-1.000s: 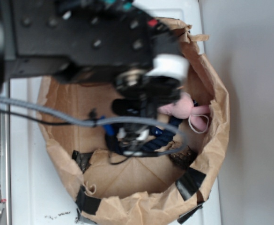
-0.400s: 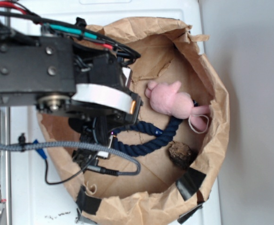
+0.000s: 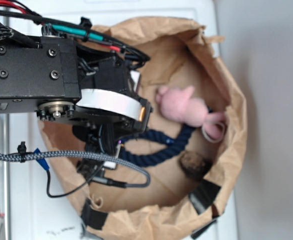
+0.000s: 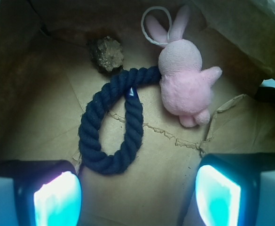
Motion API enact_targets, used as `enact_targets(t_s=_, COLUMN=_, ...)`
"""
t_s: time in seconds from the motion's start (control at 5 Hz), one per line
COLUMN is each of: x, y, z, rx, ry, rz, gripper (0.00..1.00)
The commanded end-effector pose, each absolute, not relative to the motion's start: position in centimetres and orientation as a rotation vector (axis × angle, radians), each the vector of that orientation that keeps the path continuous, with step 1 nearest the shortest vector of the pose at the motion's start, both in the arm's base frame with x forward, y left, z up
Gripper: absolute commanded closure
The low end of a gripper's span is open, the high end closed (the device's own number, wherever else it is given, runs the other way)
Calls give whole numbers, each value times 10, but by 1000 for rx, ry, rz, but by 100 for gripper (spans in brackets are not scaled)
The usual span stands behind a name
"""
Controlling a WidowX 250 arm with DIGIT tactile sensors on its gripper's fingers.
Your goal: Grab the pink bunny.
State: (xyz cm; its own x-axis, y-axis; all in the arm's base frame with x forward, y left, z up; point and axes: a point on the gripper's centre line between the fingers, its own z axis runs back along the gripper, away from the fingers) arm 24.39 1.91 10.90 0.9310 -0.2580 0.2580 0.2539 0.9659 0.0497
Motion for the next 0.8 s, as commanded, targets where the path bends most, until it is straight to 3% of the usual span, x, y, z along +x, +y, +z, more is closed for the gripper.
enact_targets(t_s=0.0, x=253, y=19, z=111, rx=62, ry=-404, rz=-253, gripper=0)
enact_targets(t_s=0.2, x=264, y=22, z=116, rx=79, ry=-432, rz=-286, gripper=0)
enact_targets(t_s=0.4, x=274, y=32, z=125, rx=10, ry=-397, rz=-279, gripper=0)
enact_targets(t_s=0.6, x=281, y=37, z=126, rx=-15, ry=-373, rz=-228, gripper=0)
